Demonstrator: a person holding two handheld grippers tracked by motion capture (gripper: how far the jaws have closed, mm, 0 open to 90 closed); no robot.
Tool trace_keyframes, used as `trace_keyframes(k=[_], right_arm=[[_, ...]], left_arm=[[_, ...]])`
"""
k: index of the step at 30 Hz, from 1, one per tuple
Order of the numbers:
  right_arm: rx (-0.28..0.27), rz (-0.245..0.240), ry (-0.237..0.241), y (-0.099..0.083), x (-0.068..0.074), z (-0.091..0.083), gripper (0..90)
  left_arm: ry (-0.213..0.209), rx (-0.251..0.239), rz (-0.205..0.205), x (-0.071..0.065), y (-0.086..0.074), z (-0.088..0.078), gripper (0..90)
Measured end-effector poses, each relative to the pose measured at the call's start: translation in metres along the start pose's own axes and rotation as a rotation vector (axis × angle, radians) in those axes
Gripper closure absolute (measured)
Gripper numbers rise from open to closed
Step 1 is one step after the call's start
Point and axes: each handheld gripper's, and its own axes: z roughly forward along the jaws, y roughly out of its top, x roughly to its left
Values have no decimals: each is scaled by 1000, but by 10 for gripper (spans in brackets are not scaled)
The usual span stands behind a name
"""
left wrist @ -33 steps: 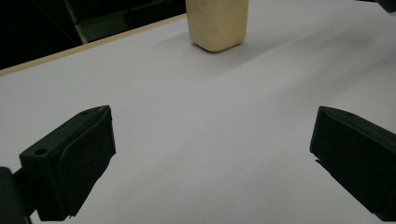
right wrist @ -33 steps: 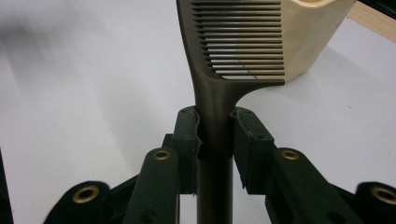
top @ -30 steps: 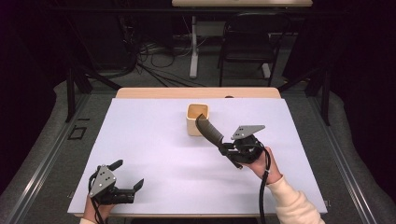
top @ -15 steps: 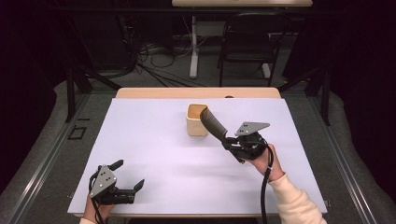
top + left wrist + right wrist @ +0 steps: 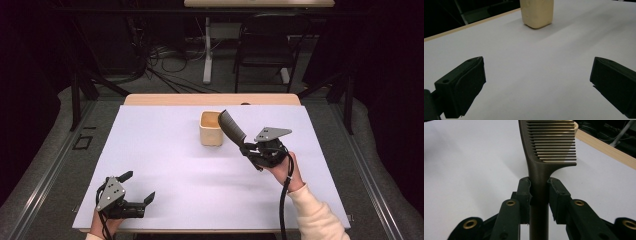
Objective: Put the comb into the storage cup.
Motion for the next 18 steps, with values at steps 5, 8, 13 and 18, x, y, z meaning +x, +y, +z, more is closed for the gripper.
trace_keyframes(k=[5,8,13,18], right_arm=[[-13,3,-12,3,-4,1,721],[-25,10,-24,6,-6,1,721],[-38,12,-35,8,-9,2,721],[-49,15,-45,10,-11,4,721]], left_arm=[[-3,2,-1,0,0,1,1],[-1,1,-5,1,0,1,1],[-3,5,1,1,0,2,1],[-2,10,-3,1,0,3,1]])
